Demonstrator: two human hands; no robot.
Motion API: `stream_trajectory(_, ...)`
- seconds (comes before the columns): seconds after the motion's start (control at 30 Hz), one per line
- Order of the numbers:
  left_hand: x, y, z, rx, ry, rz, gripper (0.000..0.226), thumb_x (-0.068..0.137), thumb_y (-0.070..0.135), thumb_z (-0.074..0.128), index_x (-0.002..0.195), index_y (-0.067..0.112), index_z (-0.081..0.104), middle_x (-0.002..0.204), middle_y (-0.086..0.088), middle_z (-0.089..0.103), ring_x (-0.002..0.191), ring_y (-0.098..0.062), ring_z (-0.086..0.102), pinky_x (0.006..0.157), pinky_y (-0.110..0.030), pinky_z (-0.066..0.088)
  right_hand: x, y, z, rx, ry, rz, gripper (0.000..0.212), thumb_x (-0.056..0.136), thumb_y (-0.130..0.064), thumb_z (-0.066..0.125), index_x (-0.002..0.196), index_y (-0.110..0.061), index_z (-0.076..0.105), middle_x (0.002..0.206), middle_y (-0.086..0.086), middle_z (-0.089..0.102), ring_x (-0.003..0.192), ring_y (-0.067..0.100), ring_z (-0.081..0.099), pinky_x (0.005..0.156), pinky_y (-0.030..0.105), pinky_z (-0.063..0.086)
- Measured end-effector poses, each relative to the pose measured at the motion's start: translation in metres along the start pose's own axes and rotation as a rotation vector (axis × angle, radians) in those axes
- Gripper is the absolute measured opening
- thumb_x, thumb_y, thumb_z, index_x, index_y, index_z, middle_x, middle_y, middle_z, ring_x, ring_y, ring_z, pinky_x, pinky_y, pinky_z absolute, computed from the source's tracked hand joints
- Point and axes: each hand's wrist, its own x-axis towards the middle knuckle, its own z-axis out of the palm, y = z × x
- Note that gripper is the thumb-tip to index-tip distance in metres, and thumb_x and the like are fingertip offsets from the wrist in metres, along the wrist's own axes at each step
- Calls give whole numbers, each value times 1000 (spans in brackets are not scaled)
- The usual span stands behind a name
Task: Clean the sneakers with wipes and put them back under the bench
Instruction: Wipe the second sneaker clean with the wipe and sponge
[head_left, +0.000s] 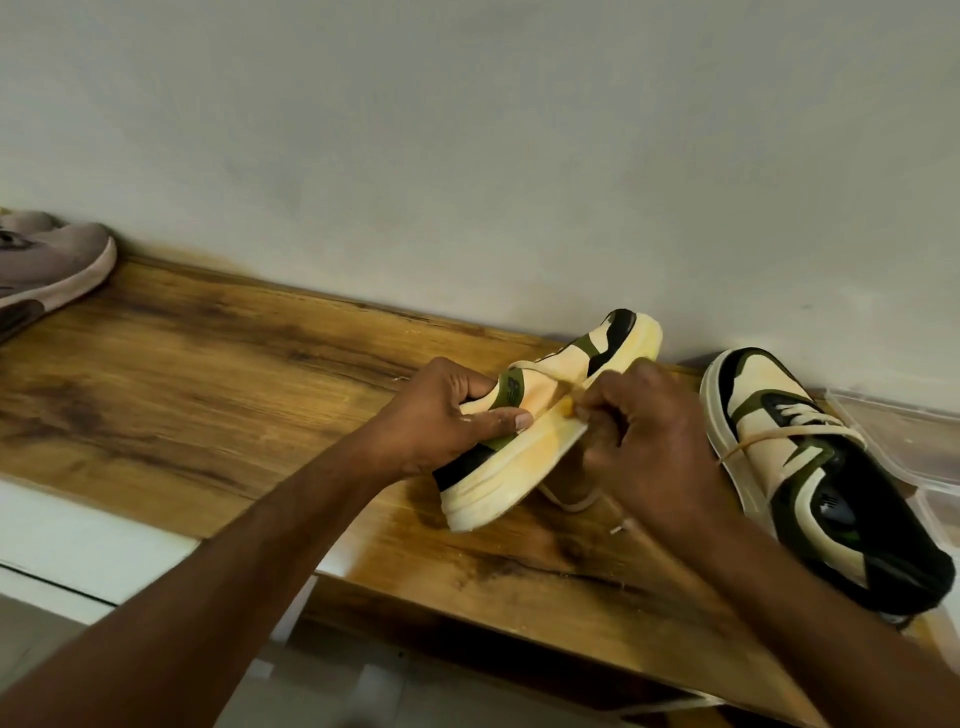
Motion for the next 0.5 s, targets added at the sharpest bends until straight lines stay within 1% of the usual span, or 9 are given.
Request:
stream_trajectory(0.07,1,-1,2,8,-9,13,18,91,23,81,74,28,78,72,11,73,67,-2,61,60,-19,45,8,5,-6,-43,50,55,25,74,9,75,84,-14,75,80,0,61,71,16,56,62,27,45)
stream_trajectory(0.1,1,-2,3,9,-8,14,17,91,24,81,74,28,78,72,11,73,67,-2,61,60,-20,45,4,-1,-5,-32,42,68,24,73,9,75,83,-14,75,80,-1,62,71,15,56,63,27,47)
stream_trajectory(0.23,1,-5,5,13,-12,41,22,93,21,80,73,31,76,70,14,72,66,2,59,60,-20,44,-23,-32,0,112,-90,74,26,75,6,79,83,-18,75,83,-6,66,78,7,61,71,31,57)
stream_trajectory(0.3,2,-5,3,-3,-22,28,20,92,19,80,76,29,77,74,12,74,69,-1,62,63,-21,46,-13,-22,-1,116,-98,67,25,77,6,78,85,-18,76,84,-5,66,79,12,62,70,37,58)
stream_trajectory(0.37,1,-4,0,-35,-25,12,15,92,18,80,79,26,78,77,10,76,72,-3,64,64,-21,48,2,-7,0,40,-41,55,25,76,8,74,84,-16,75,82,-1,64,76,17,60,65,40,55)
stream_trajectory(0.43,0,-4,1,-49,-31,10,15,92,17,79,79,25,79,76,11,76,70,-1,65,62,-18,47,8,-6,1,-5,-3,89,25,74,8,73,83,-16,74,80,1,61,75,19,57,64,36,52)
stream_trajectory(0.5,0,-6,3,-41,-20,17,18,92,17,79,76,26,78,72,12,74,68,0,62,60,-18,46,-2,-18,3,4,-24,111,26,74,7,74,81,-18,73,80,0,61,75,16,57,66,34,53)
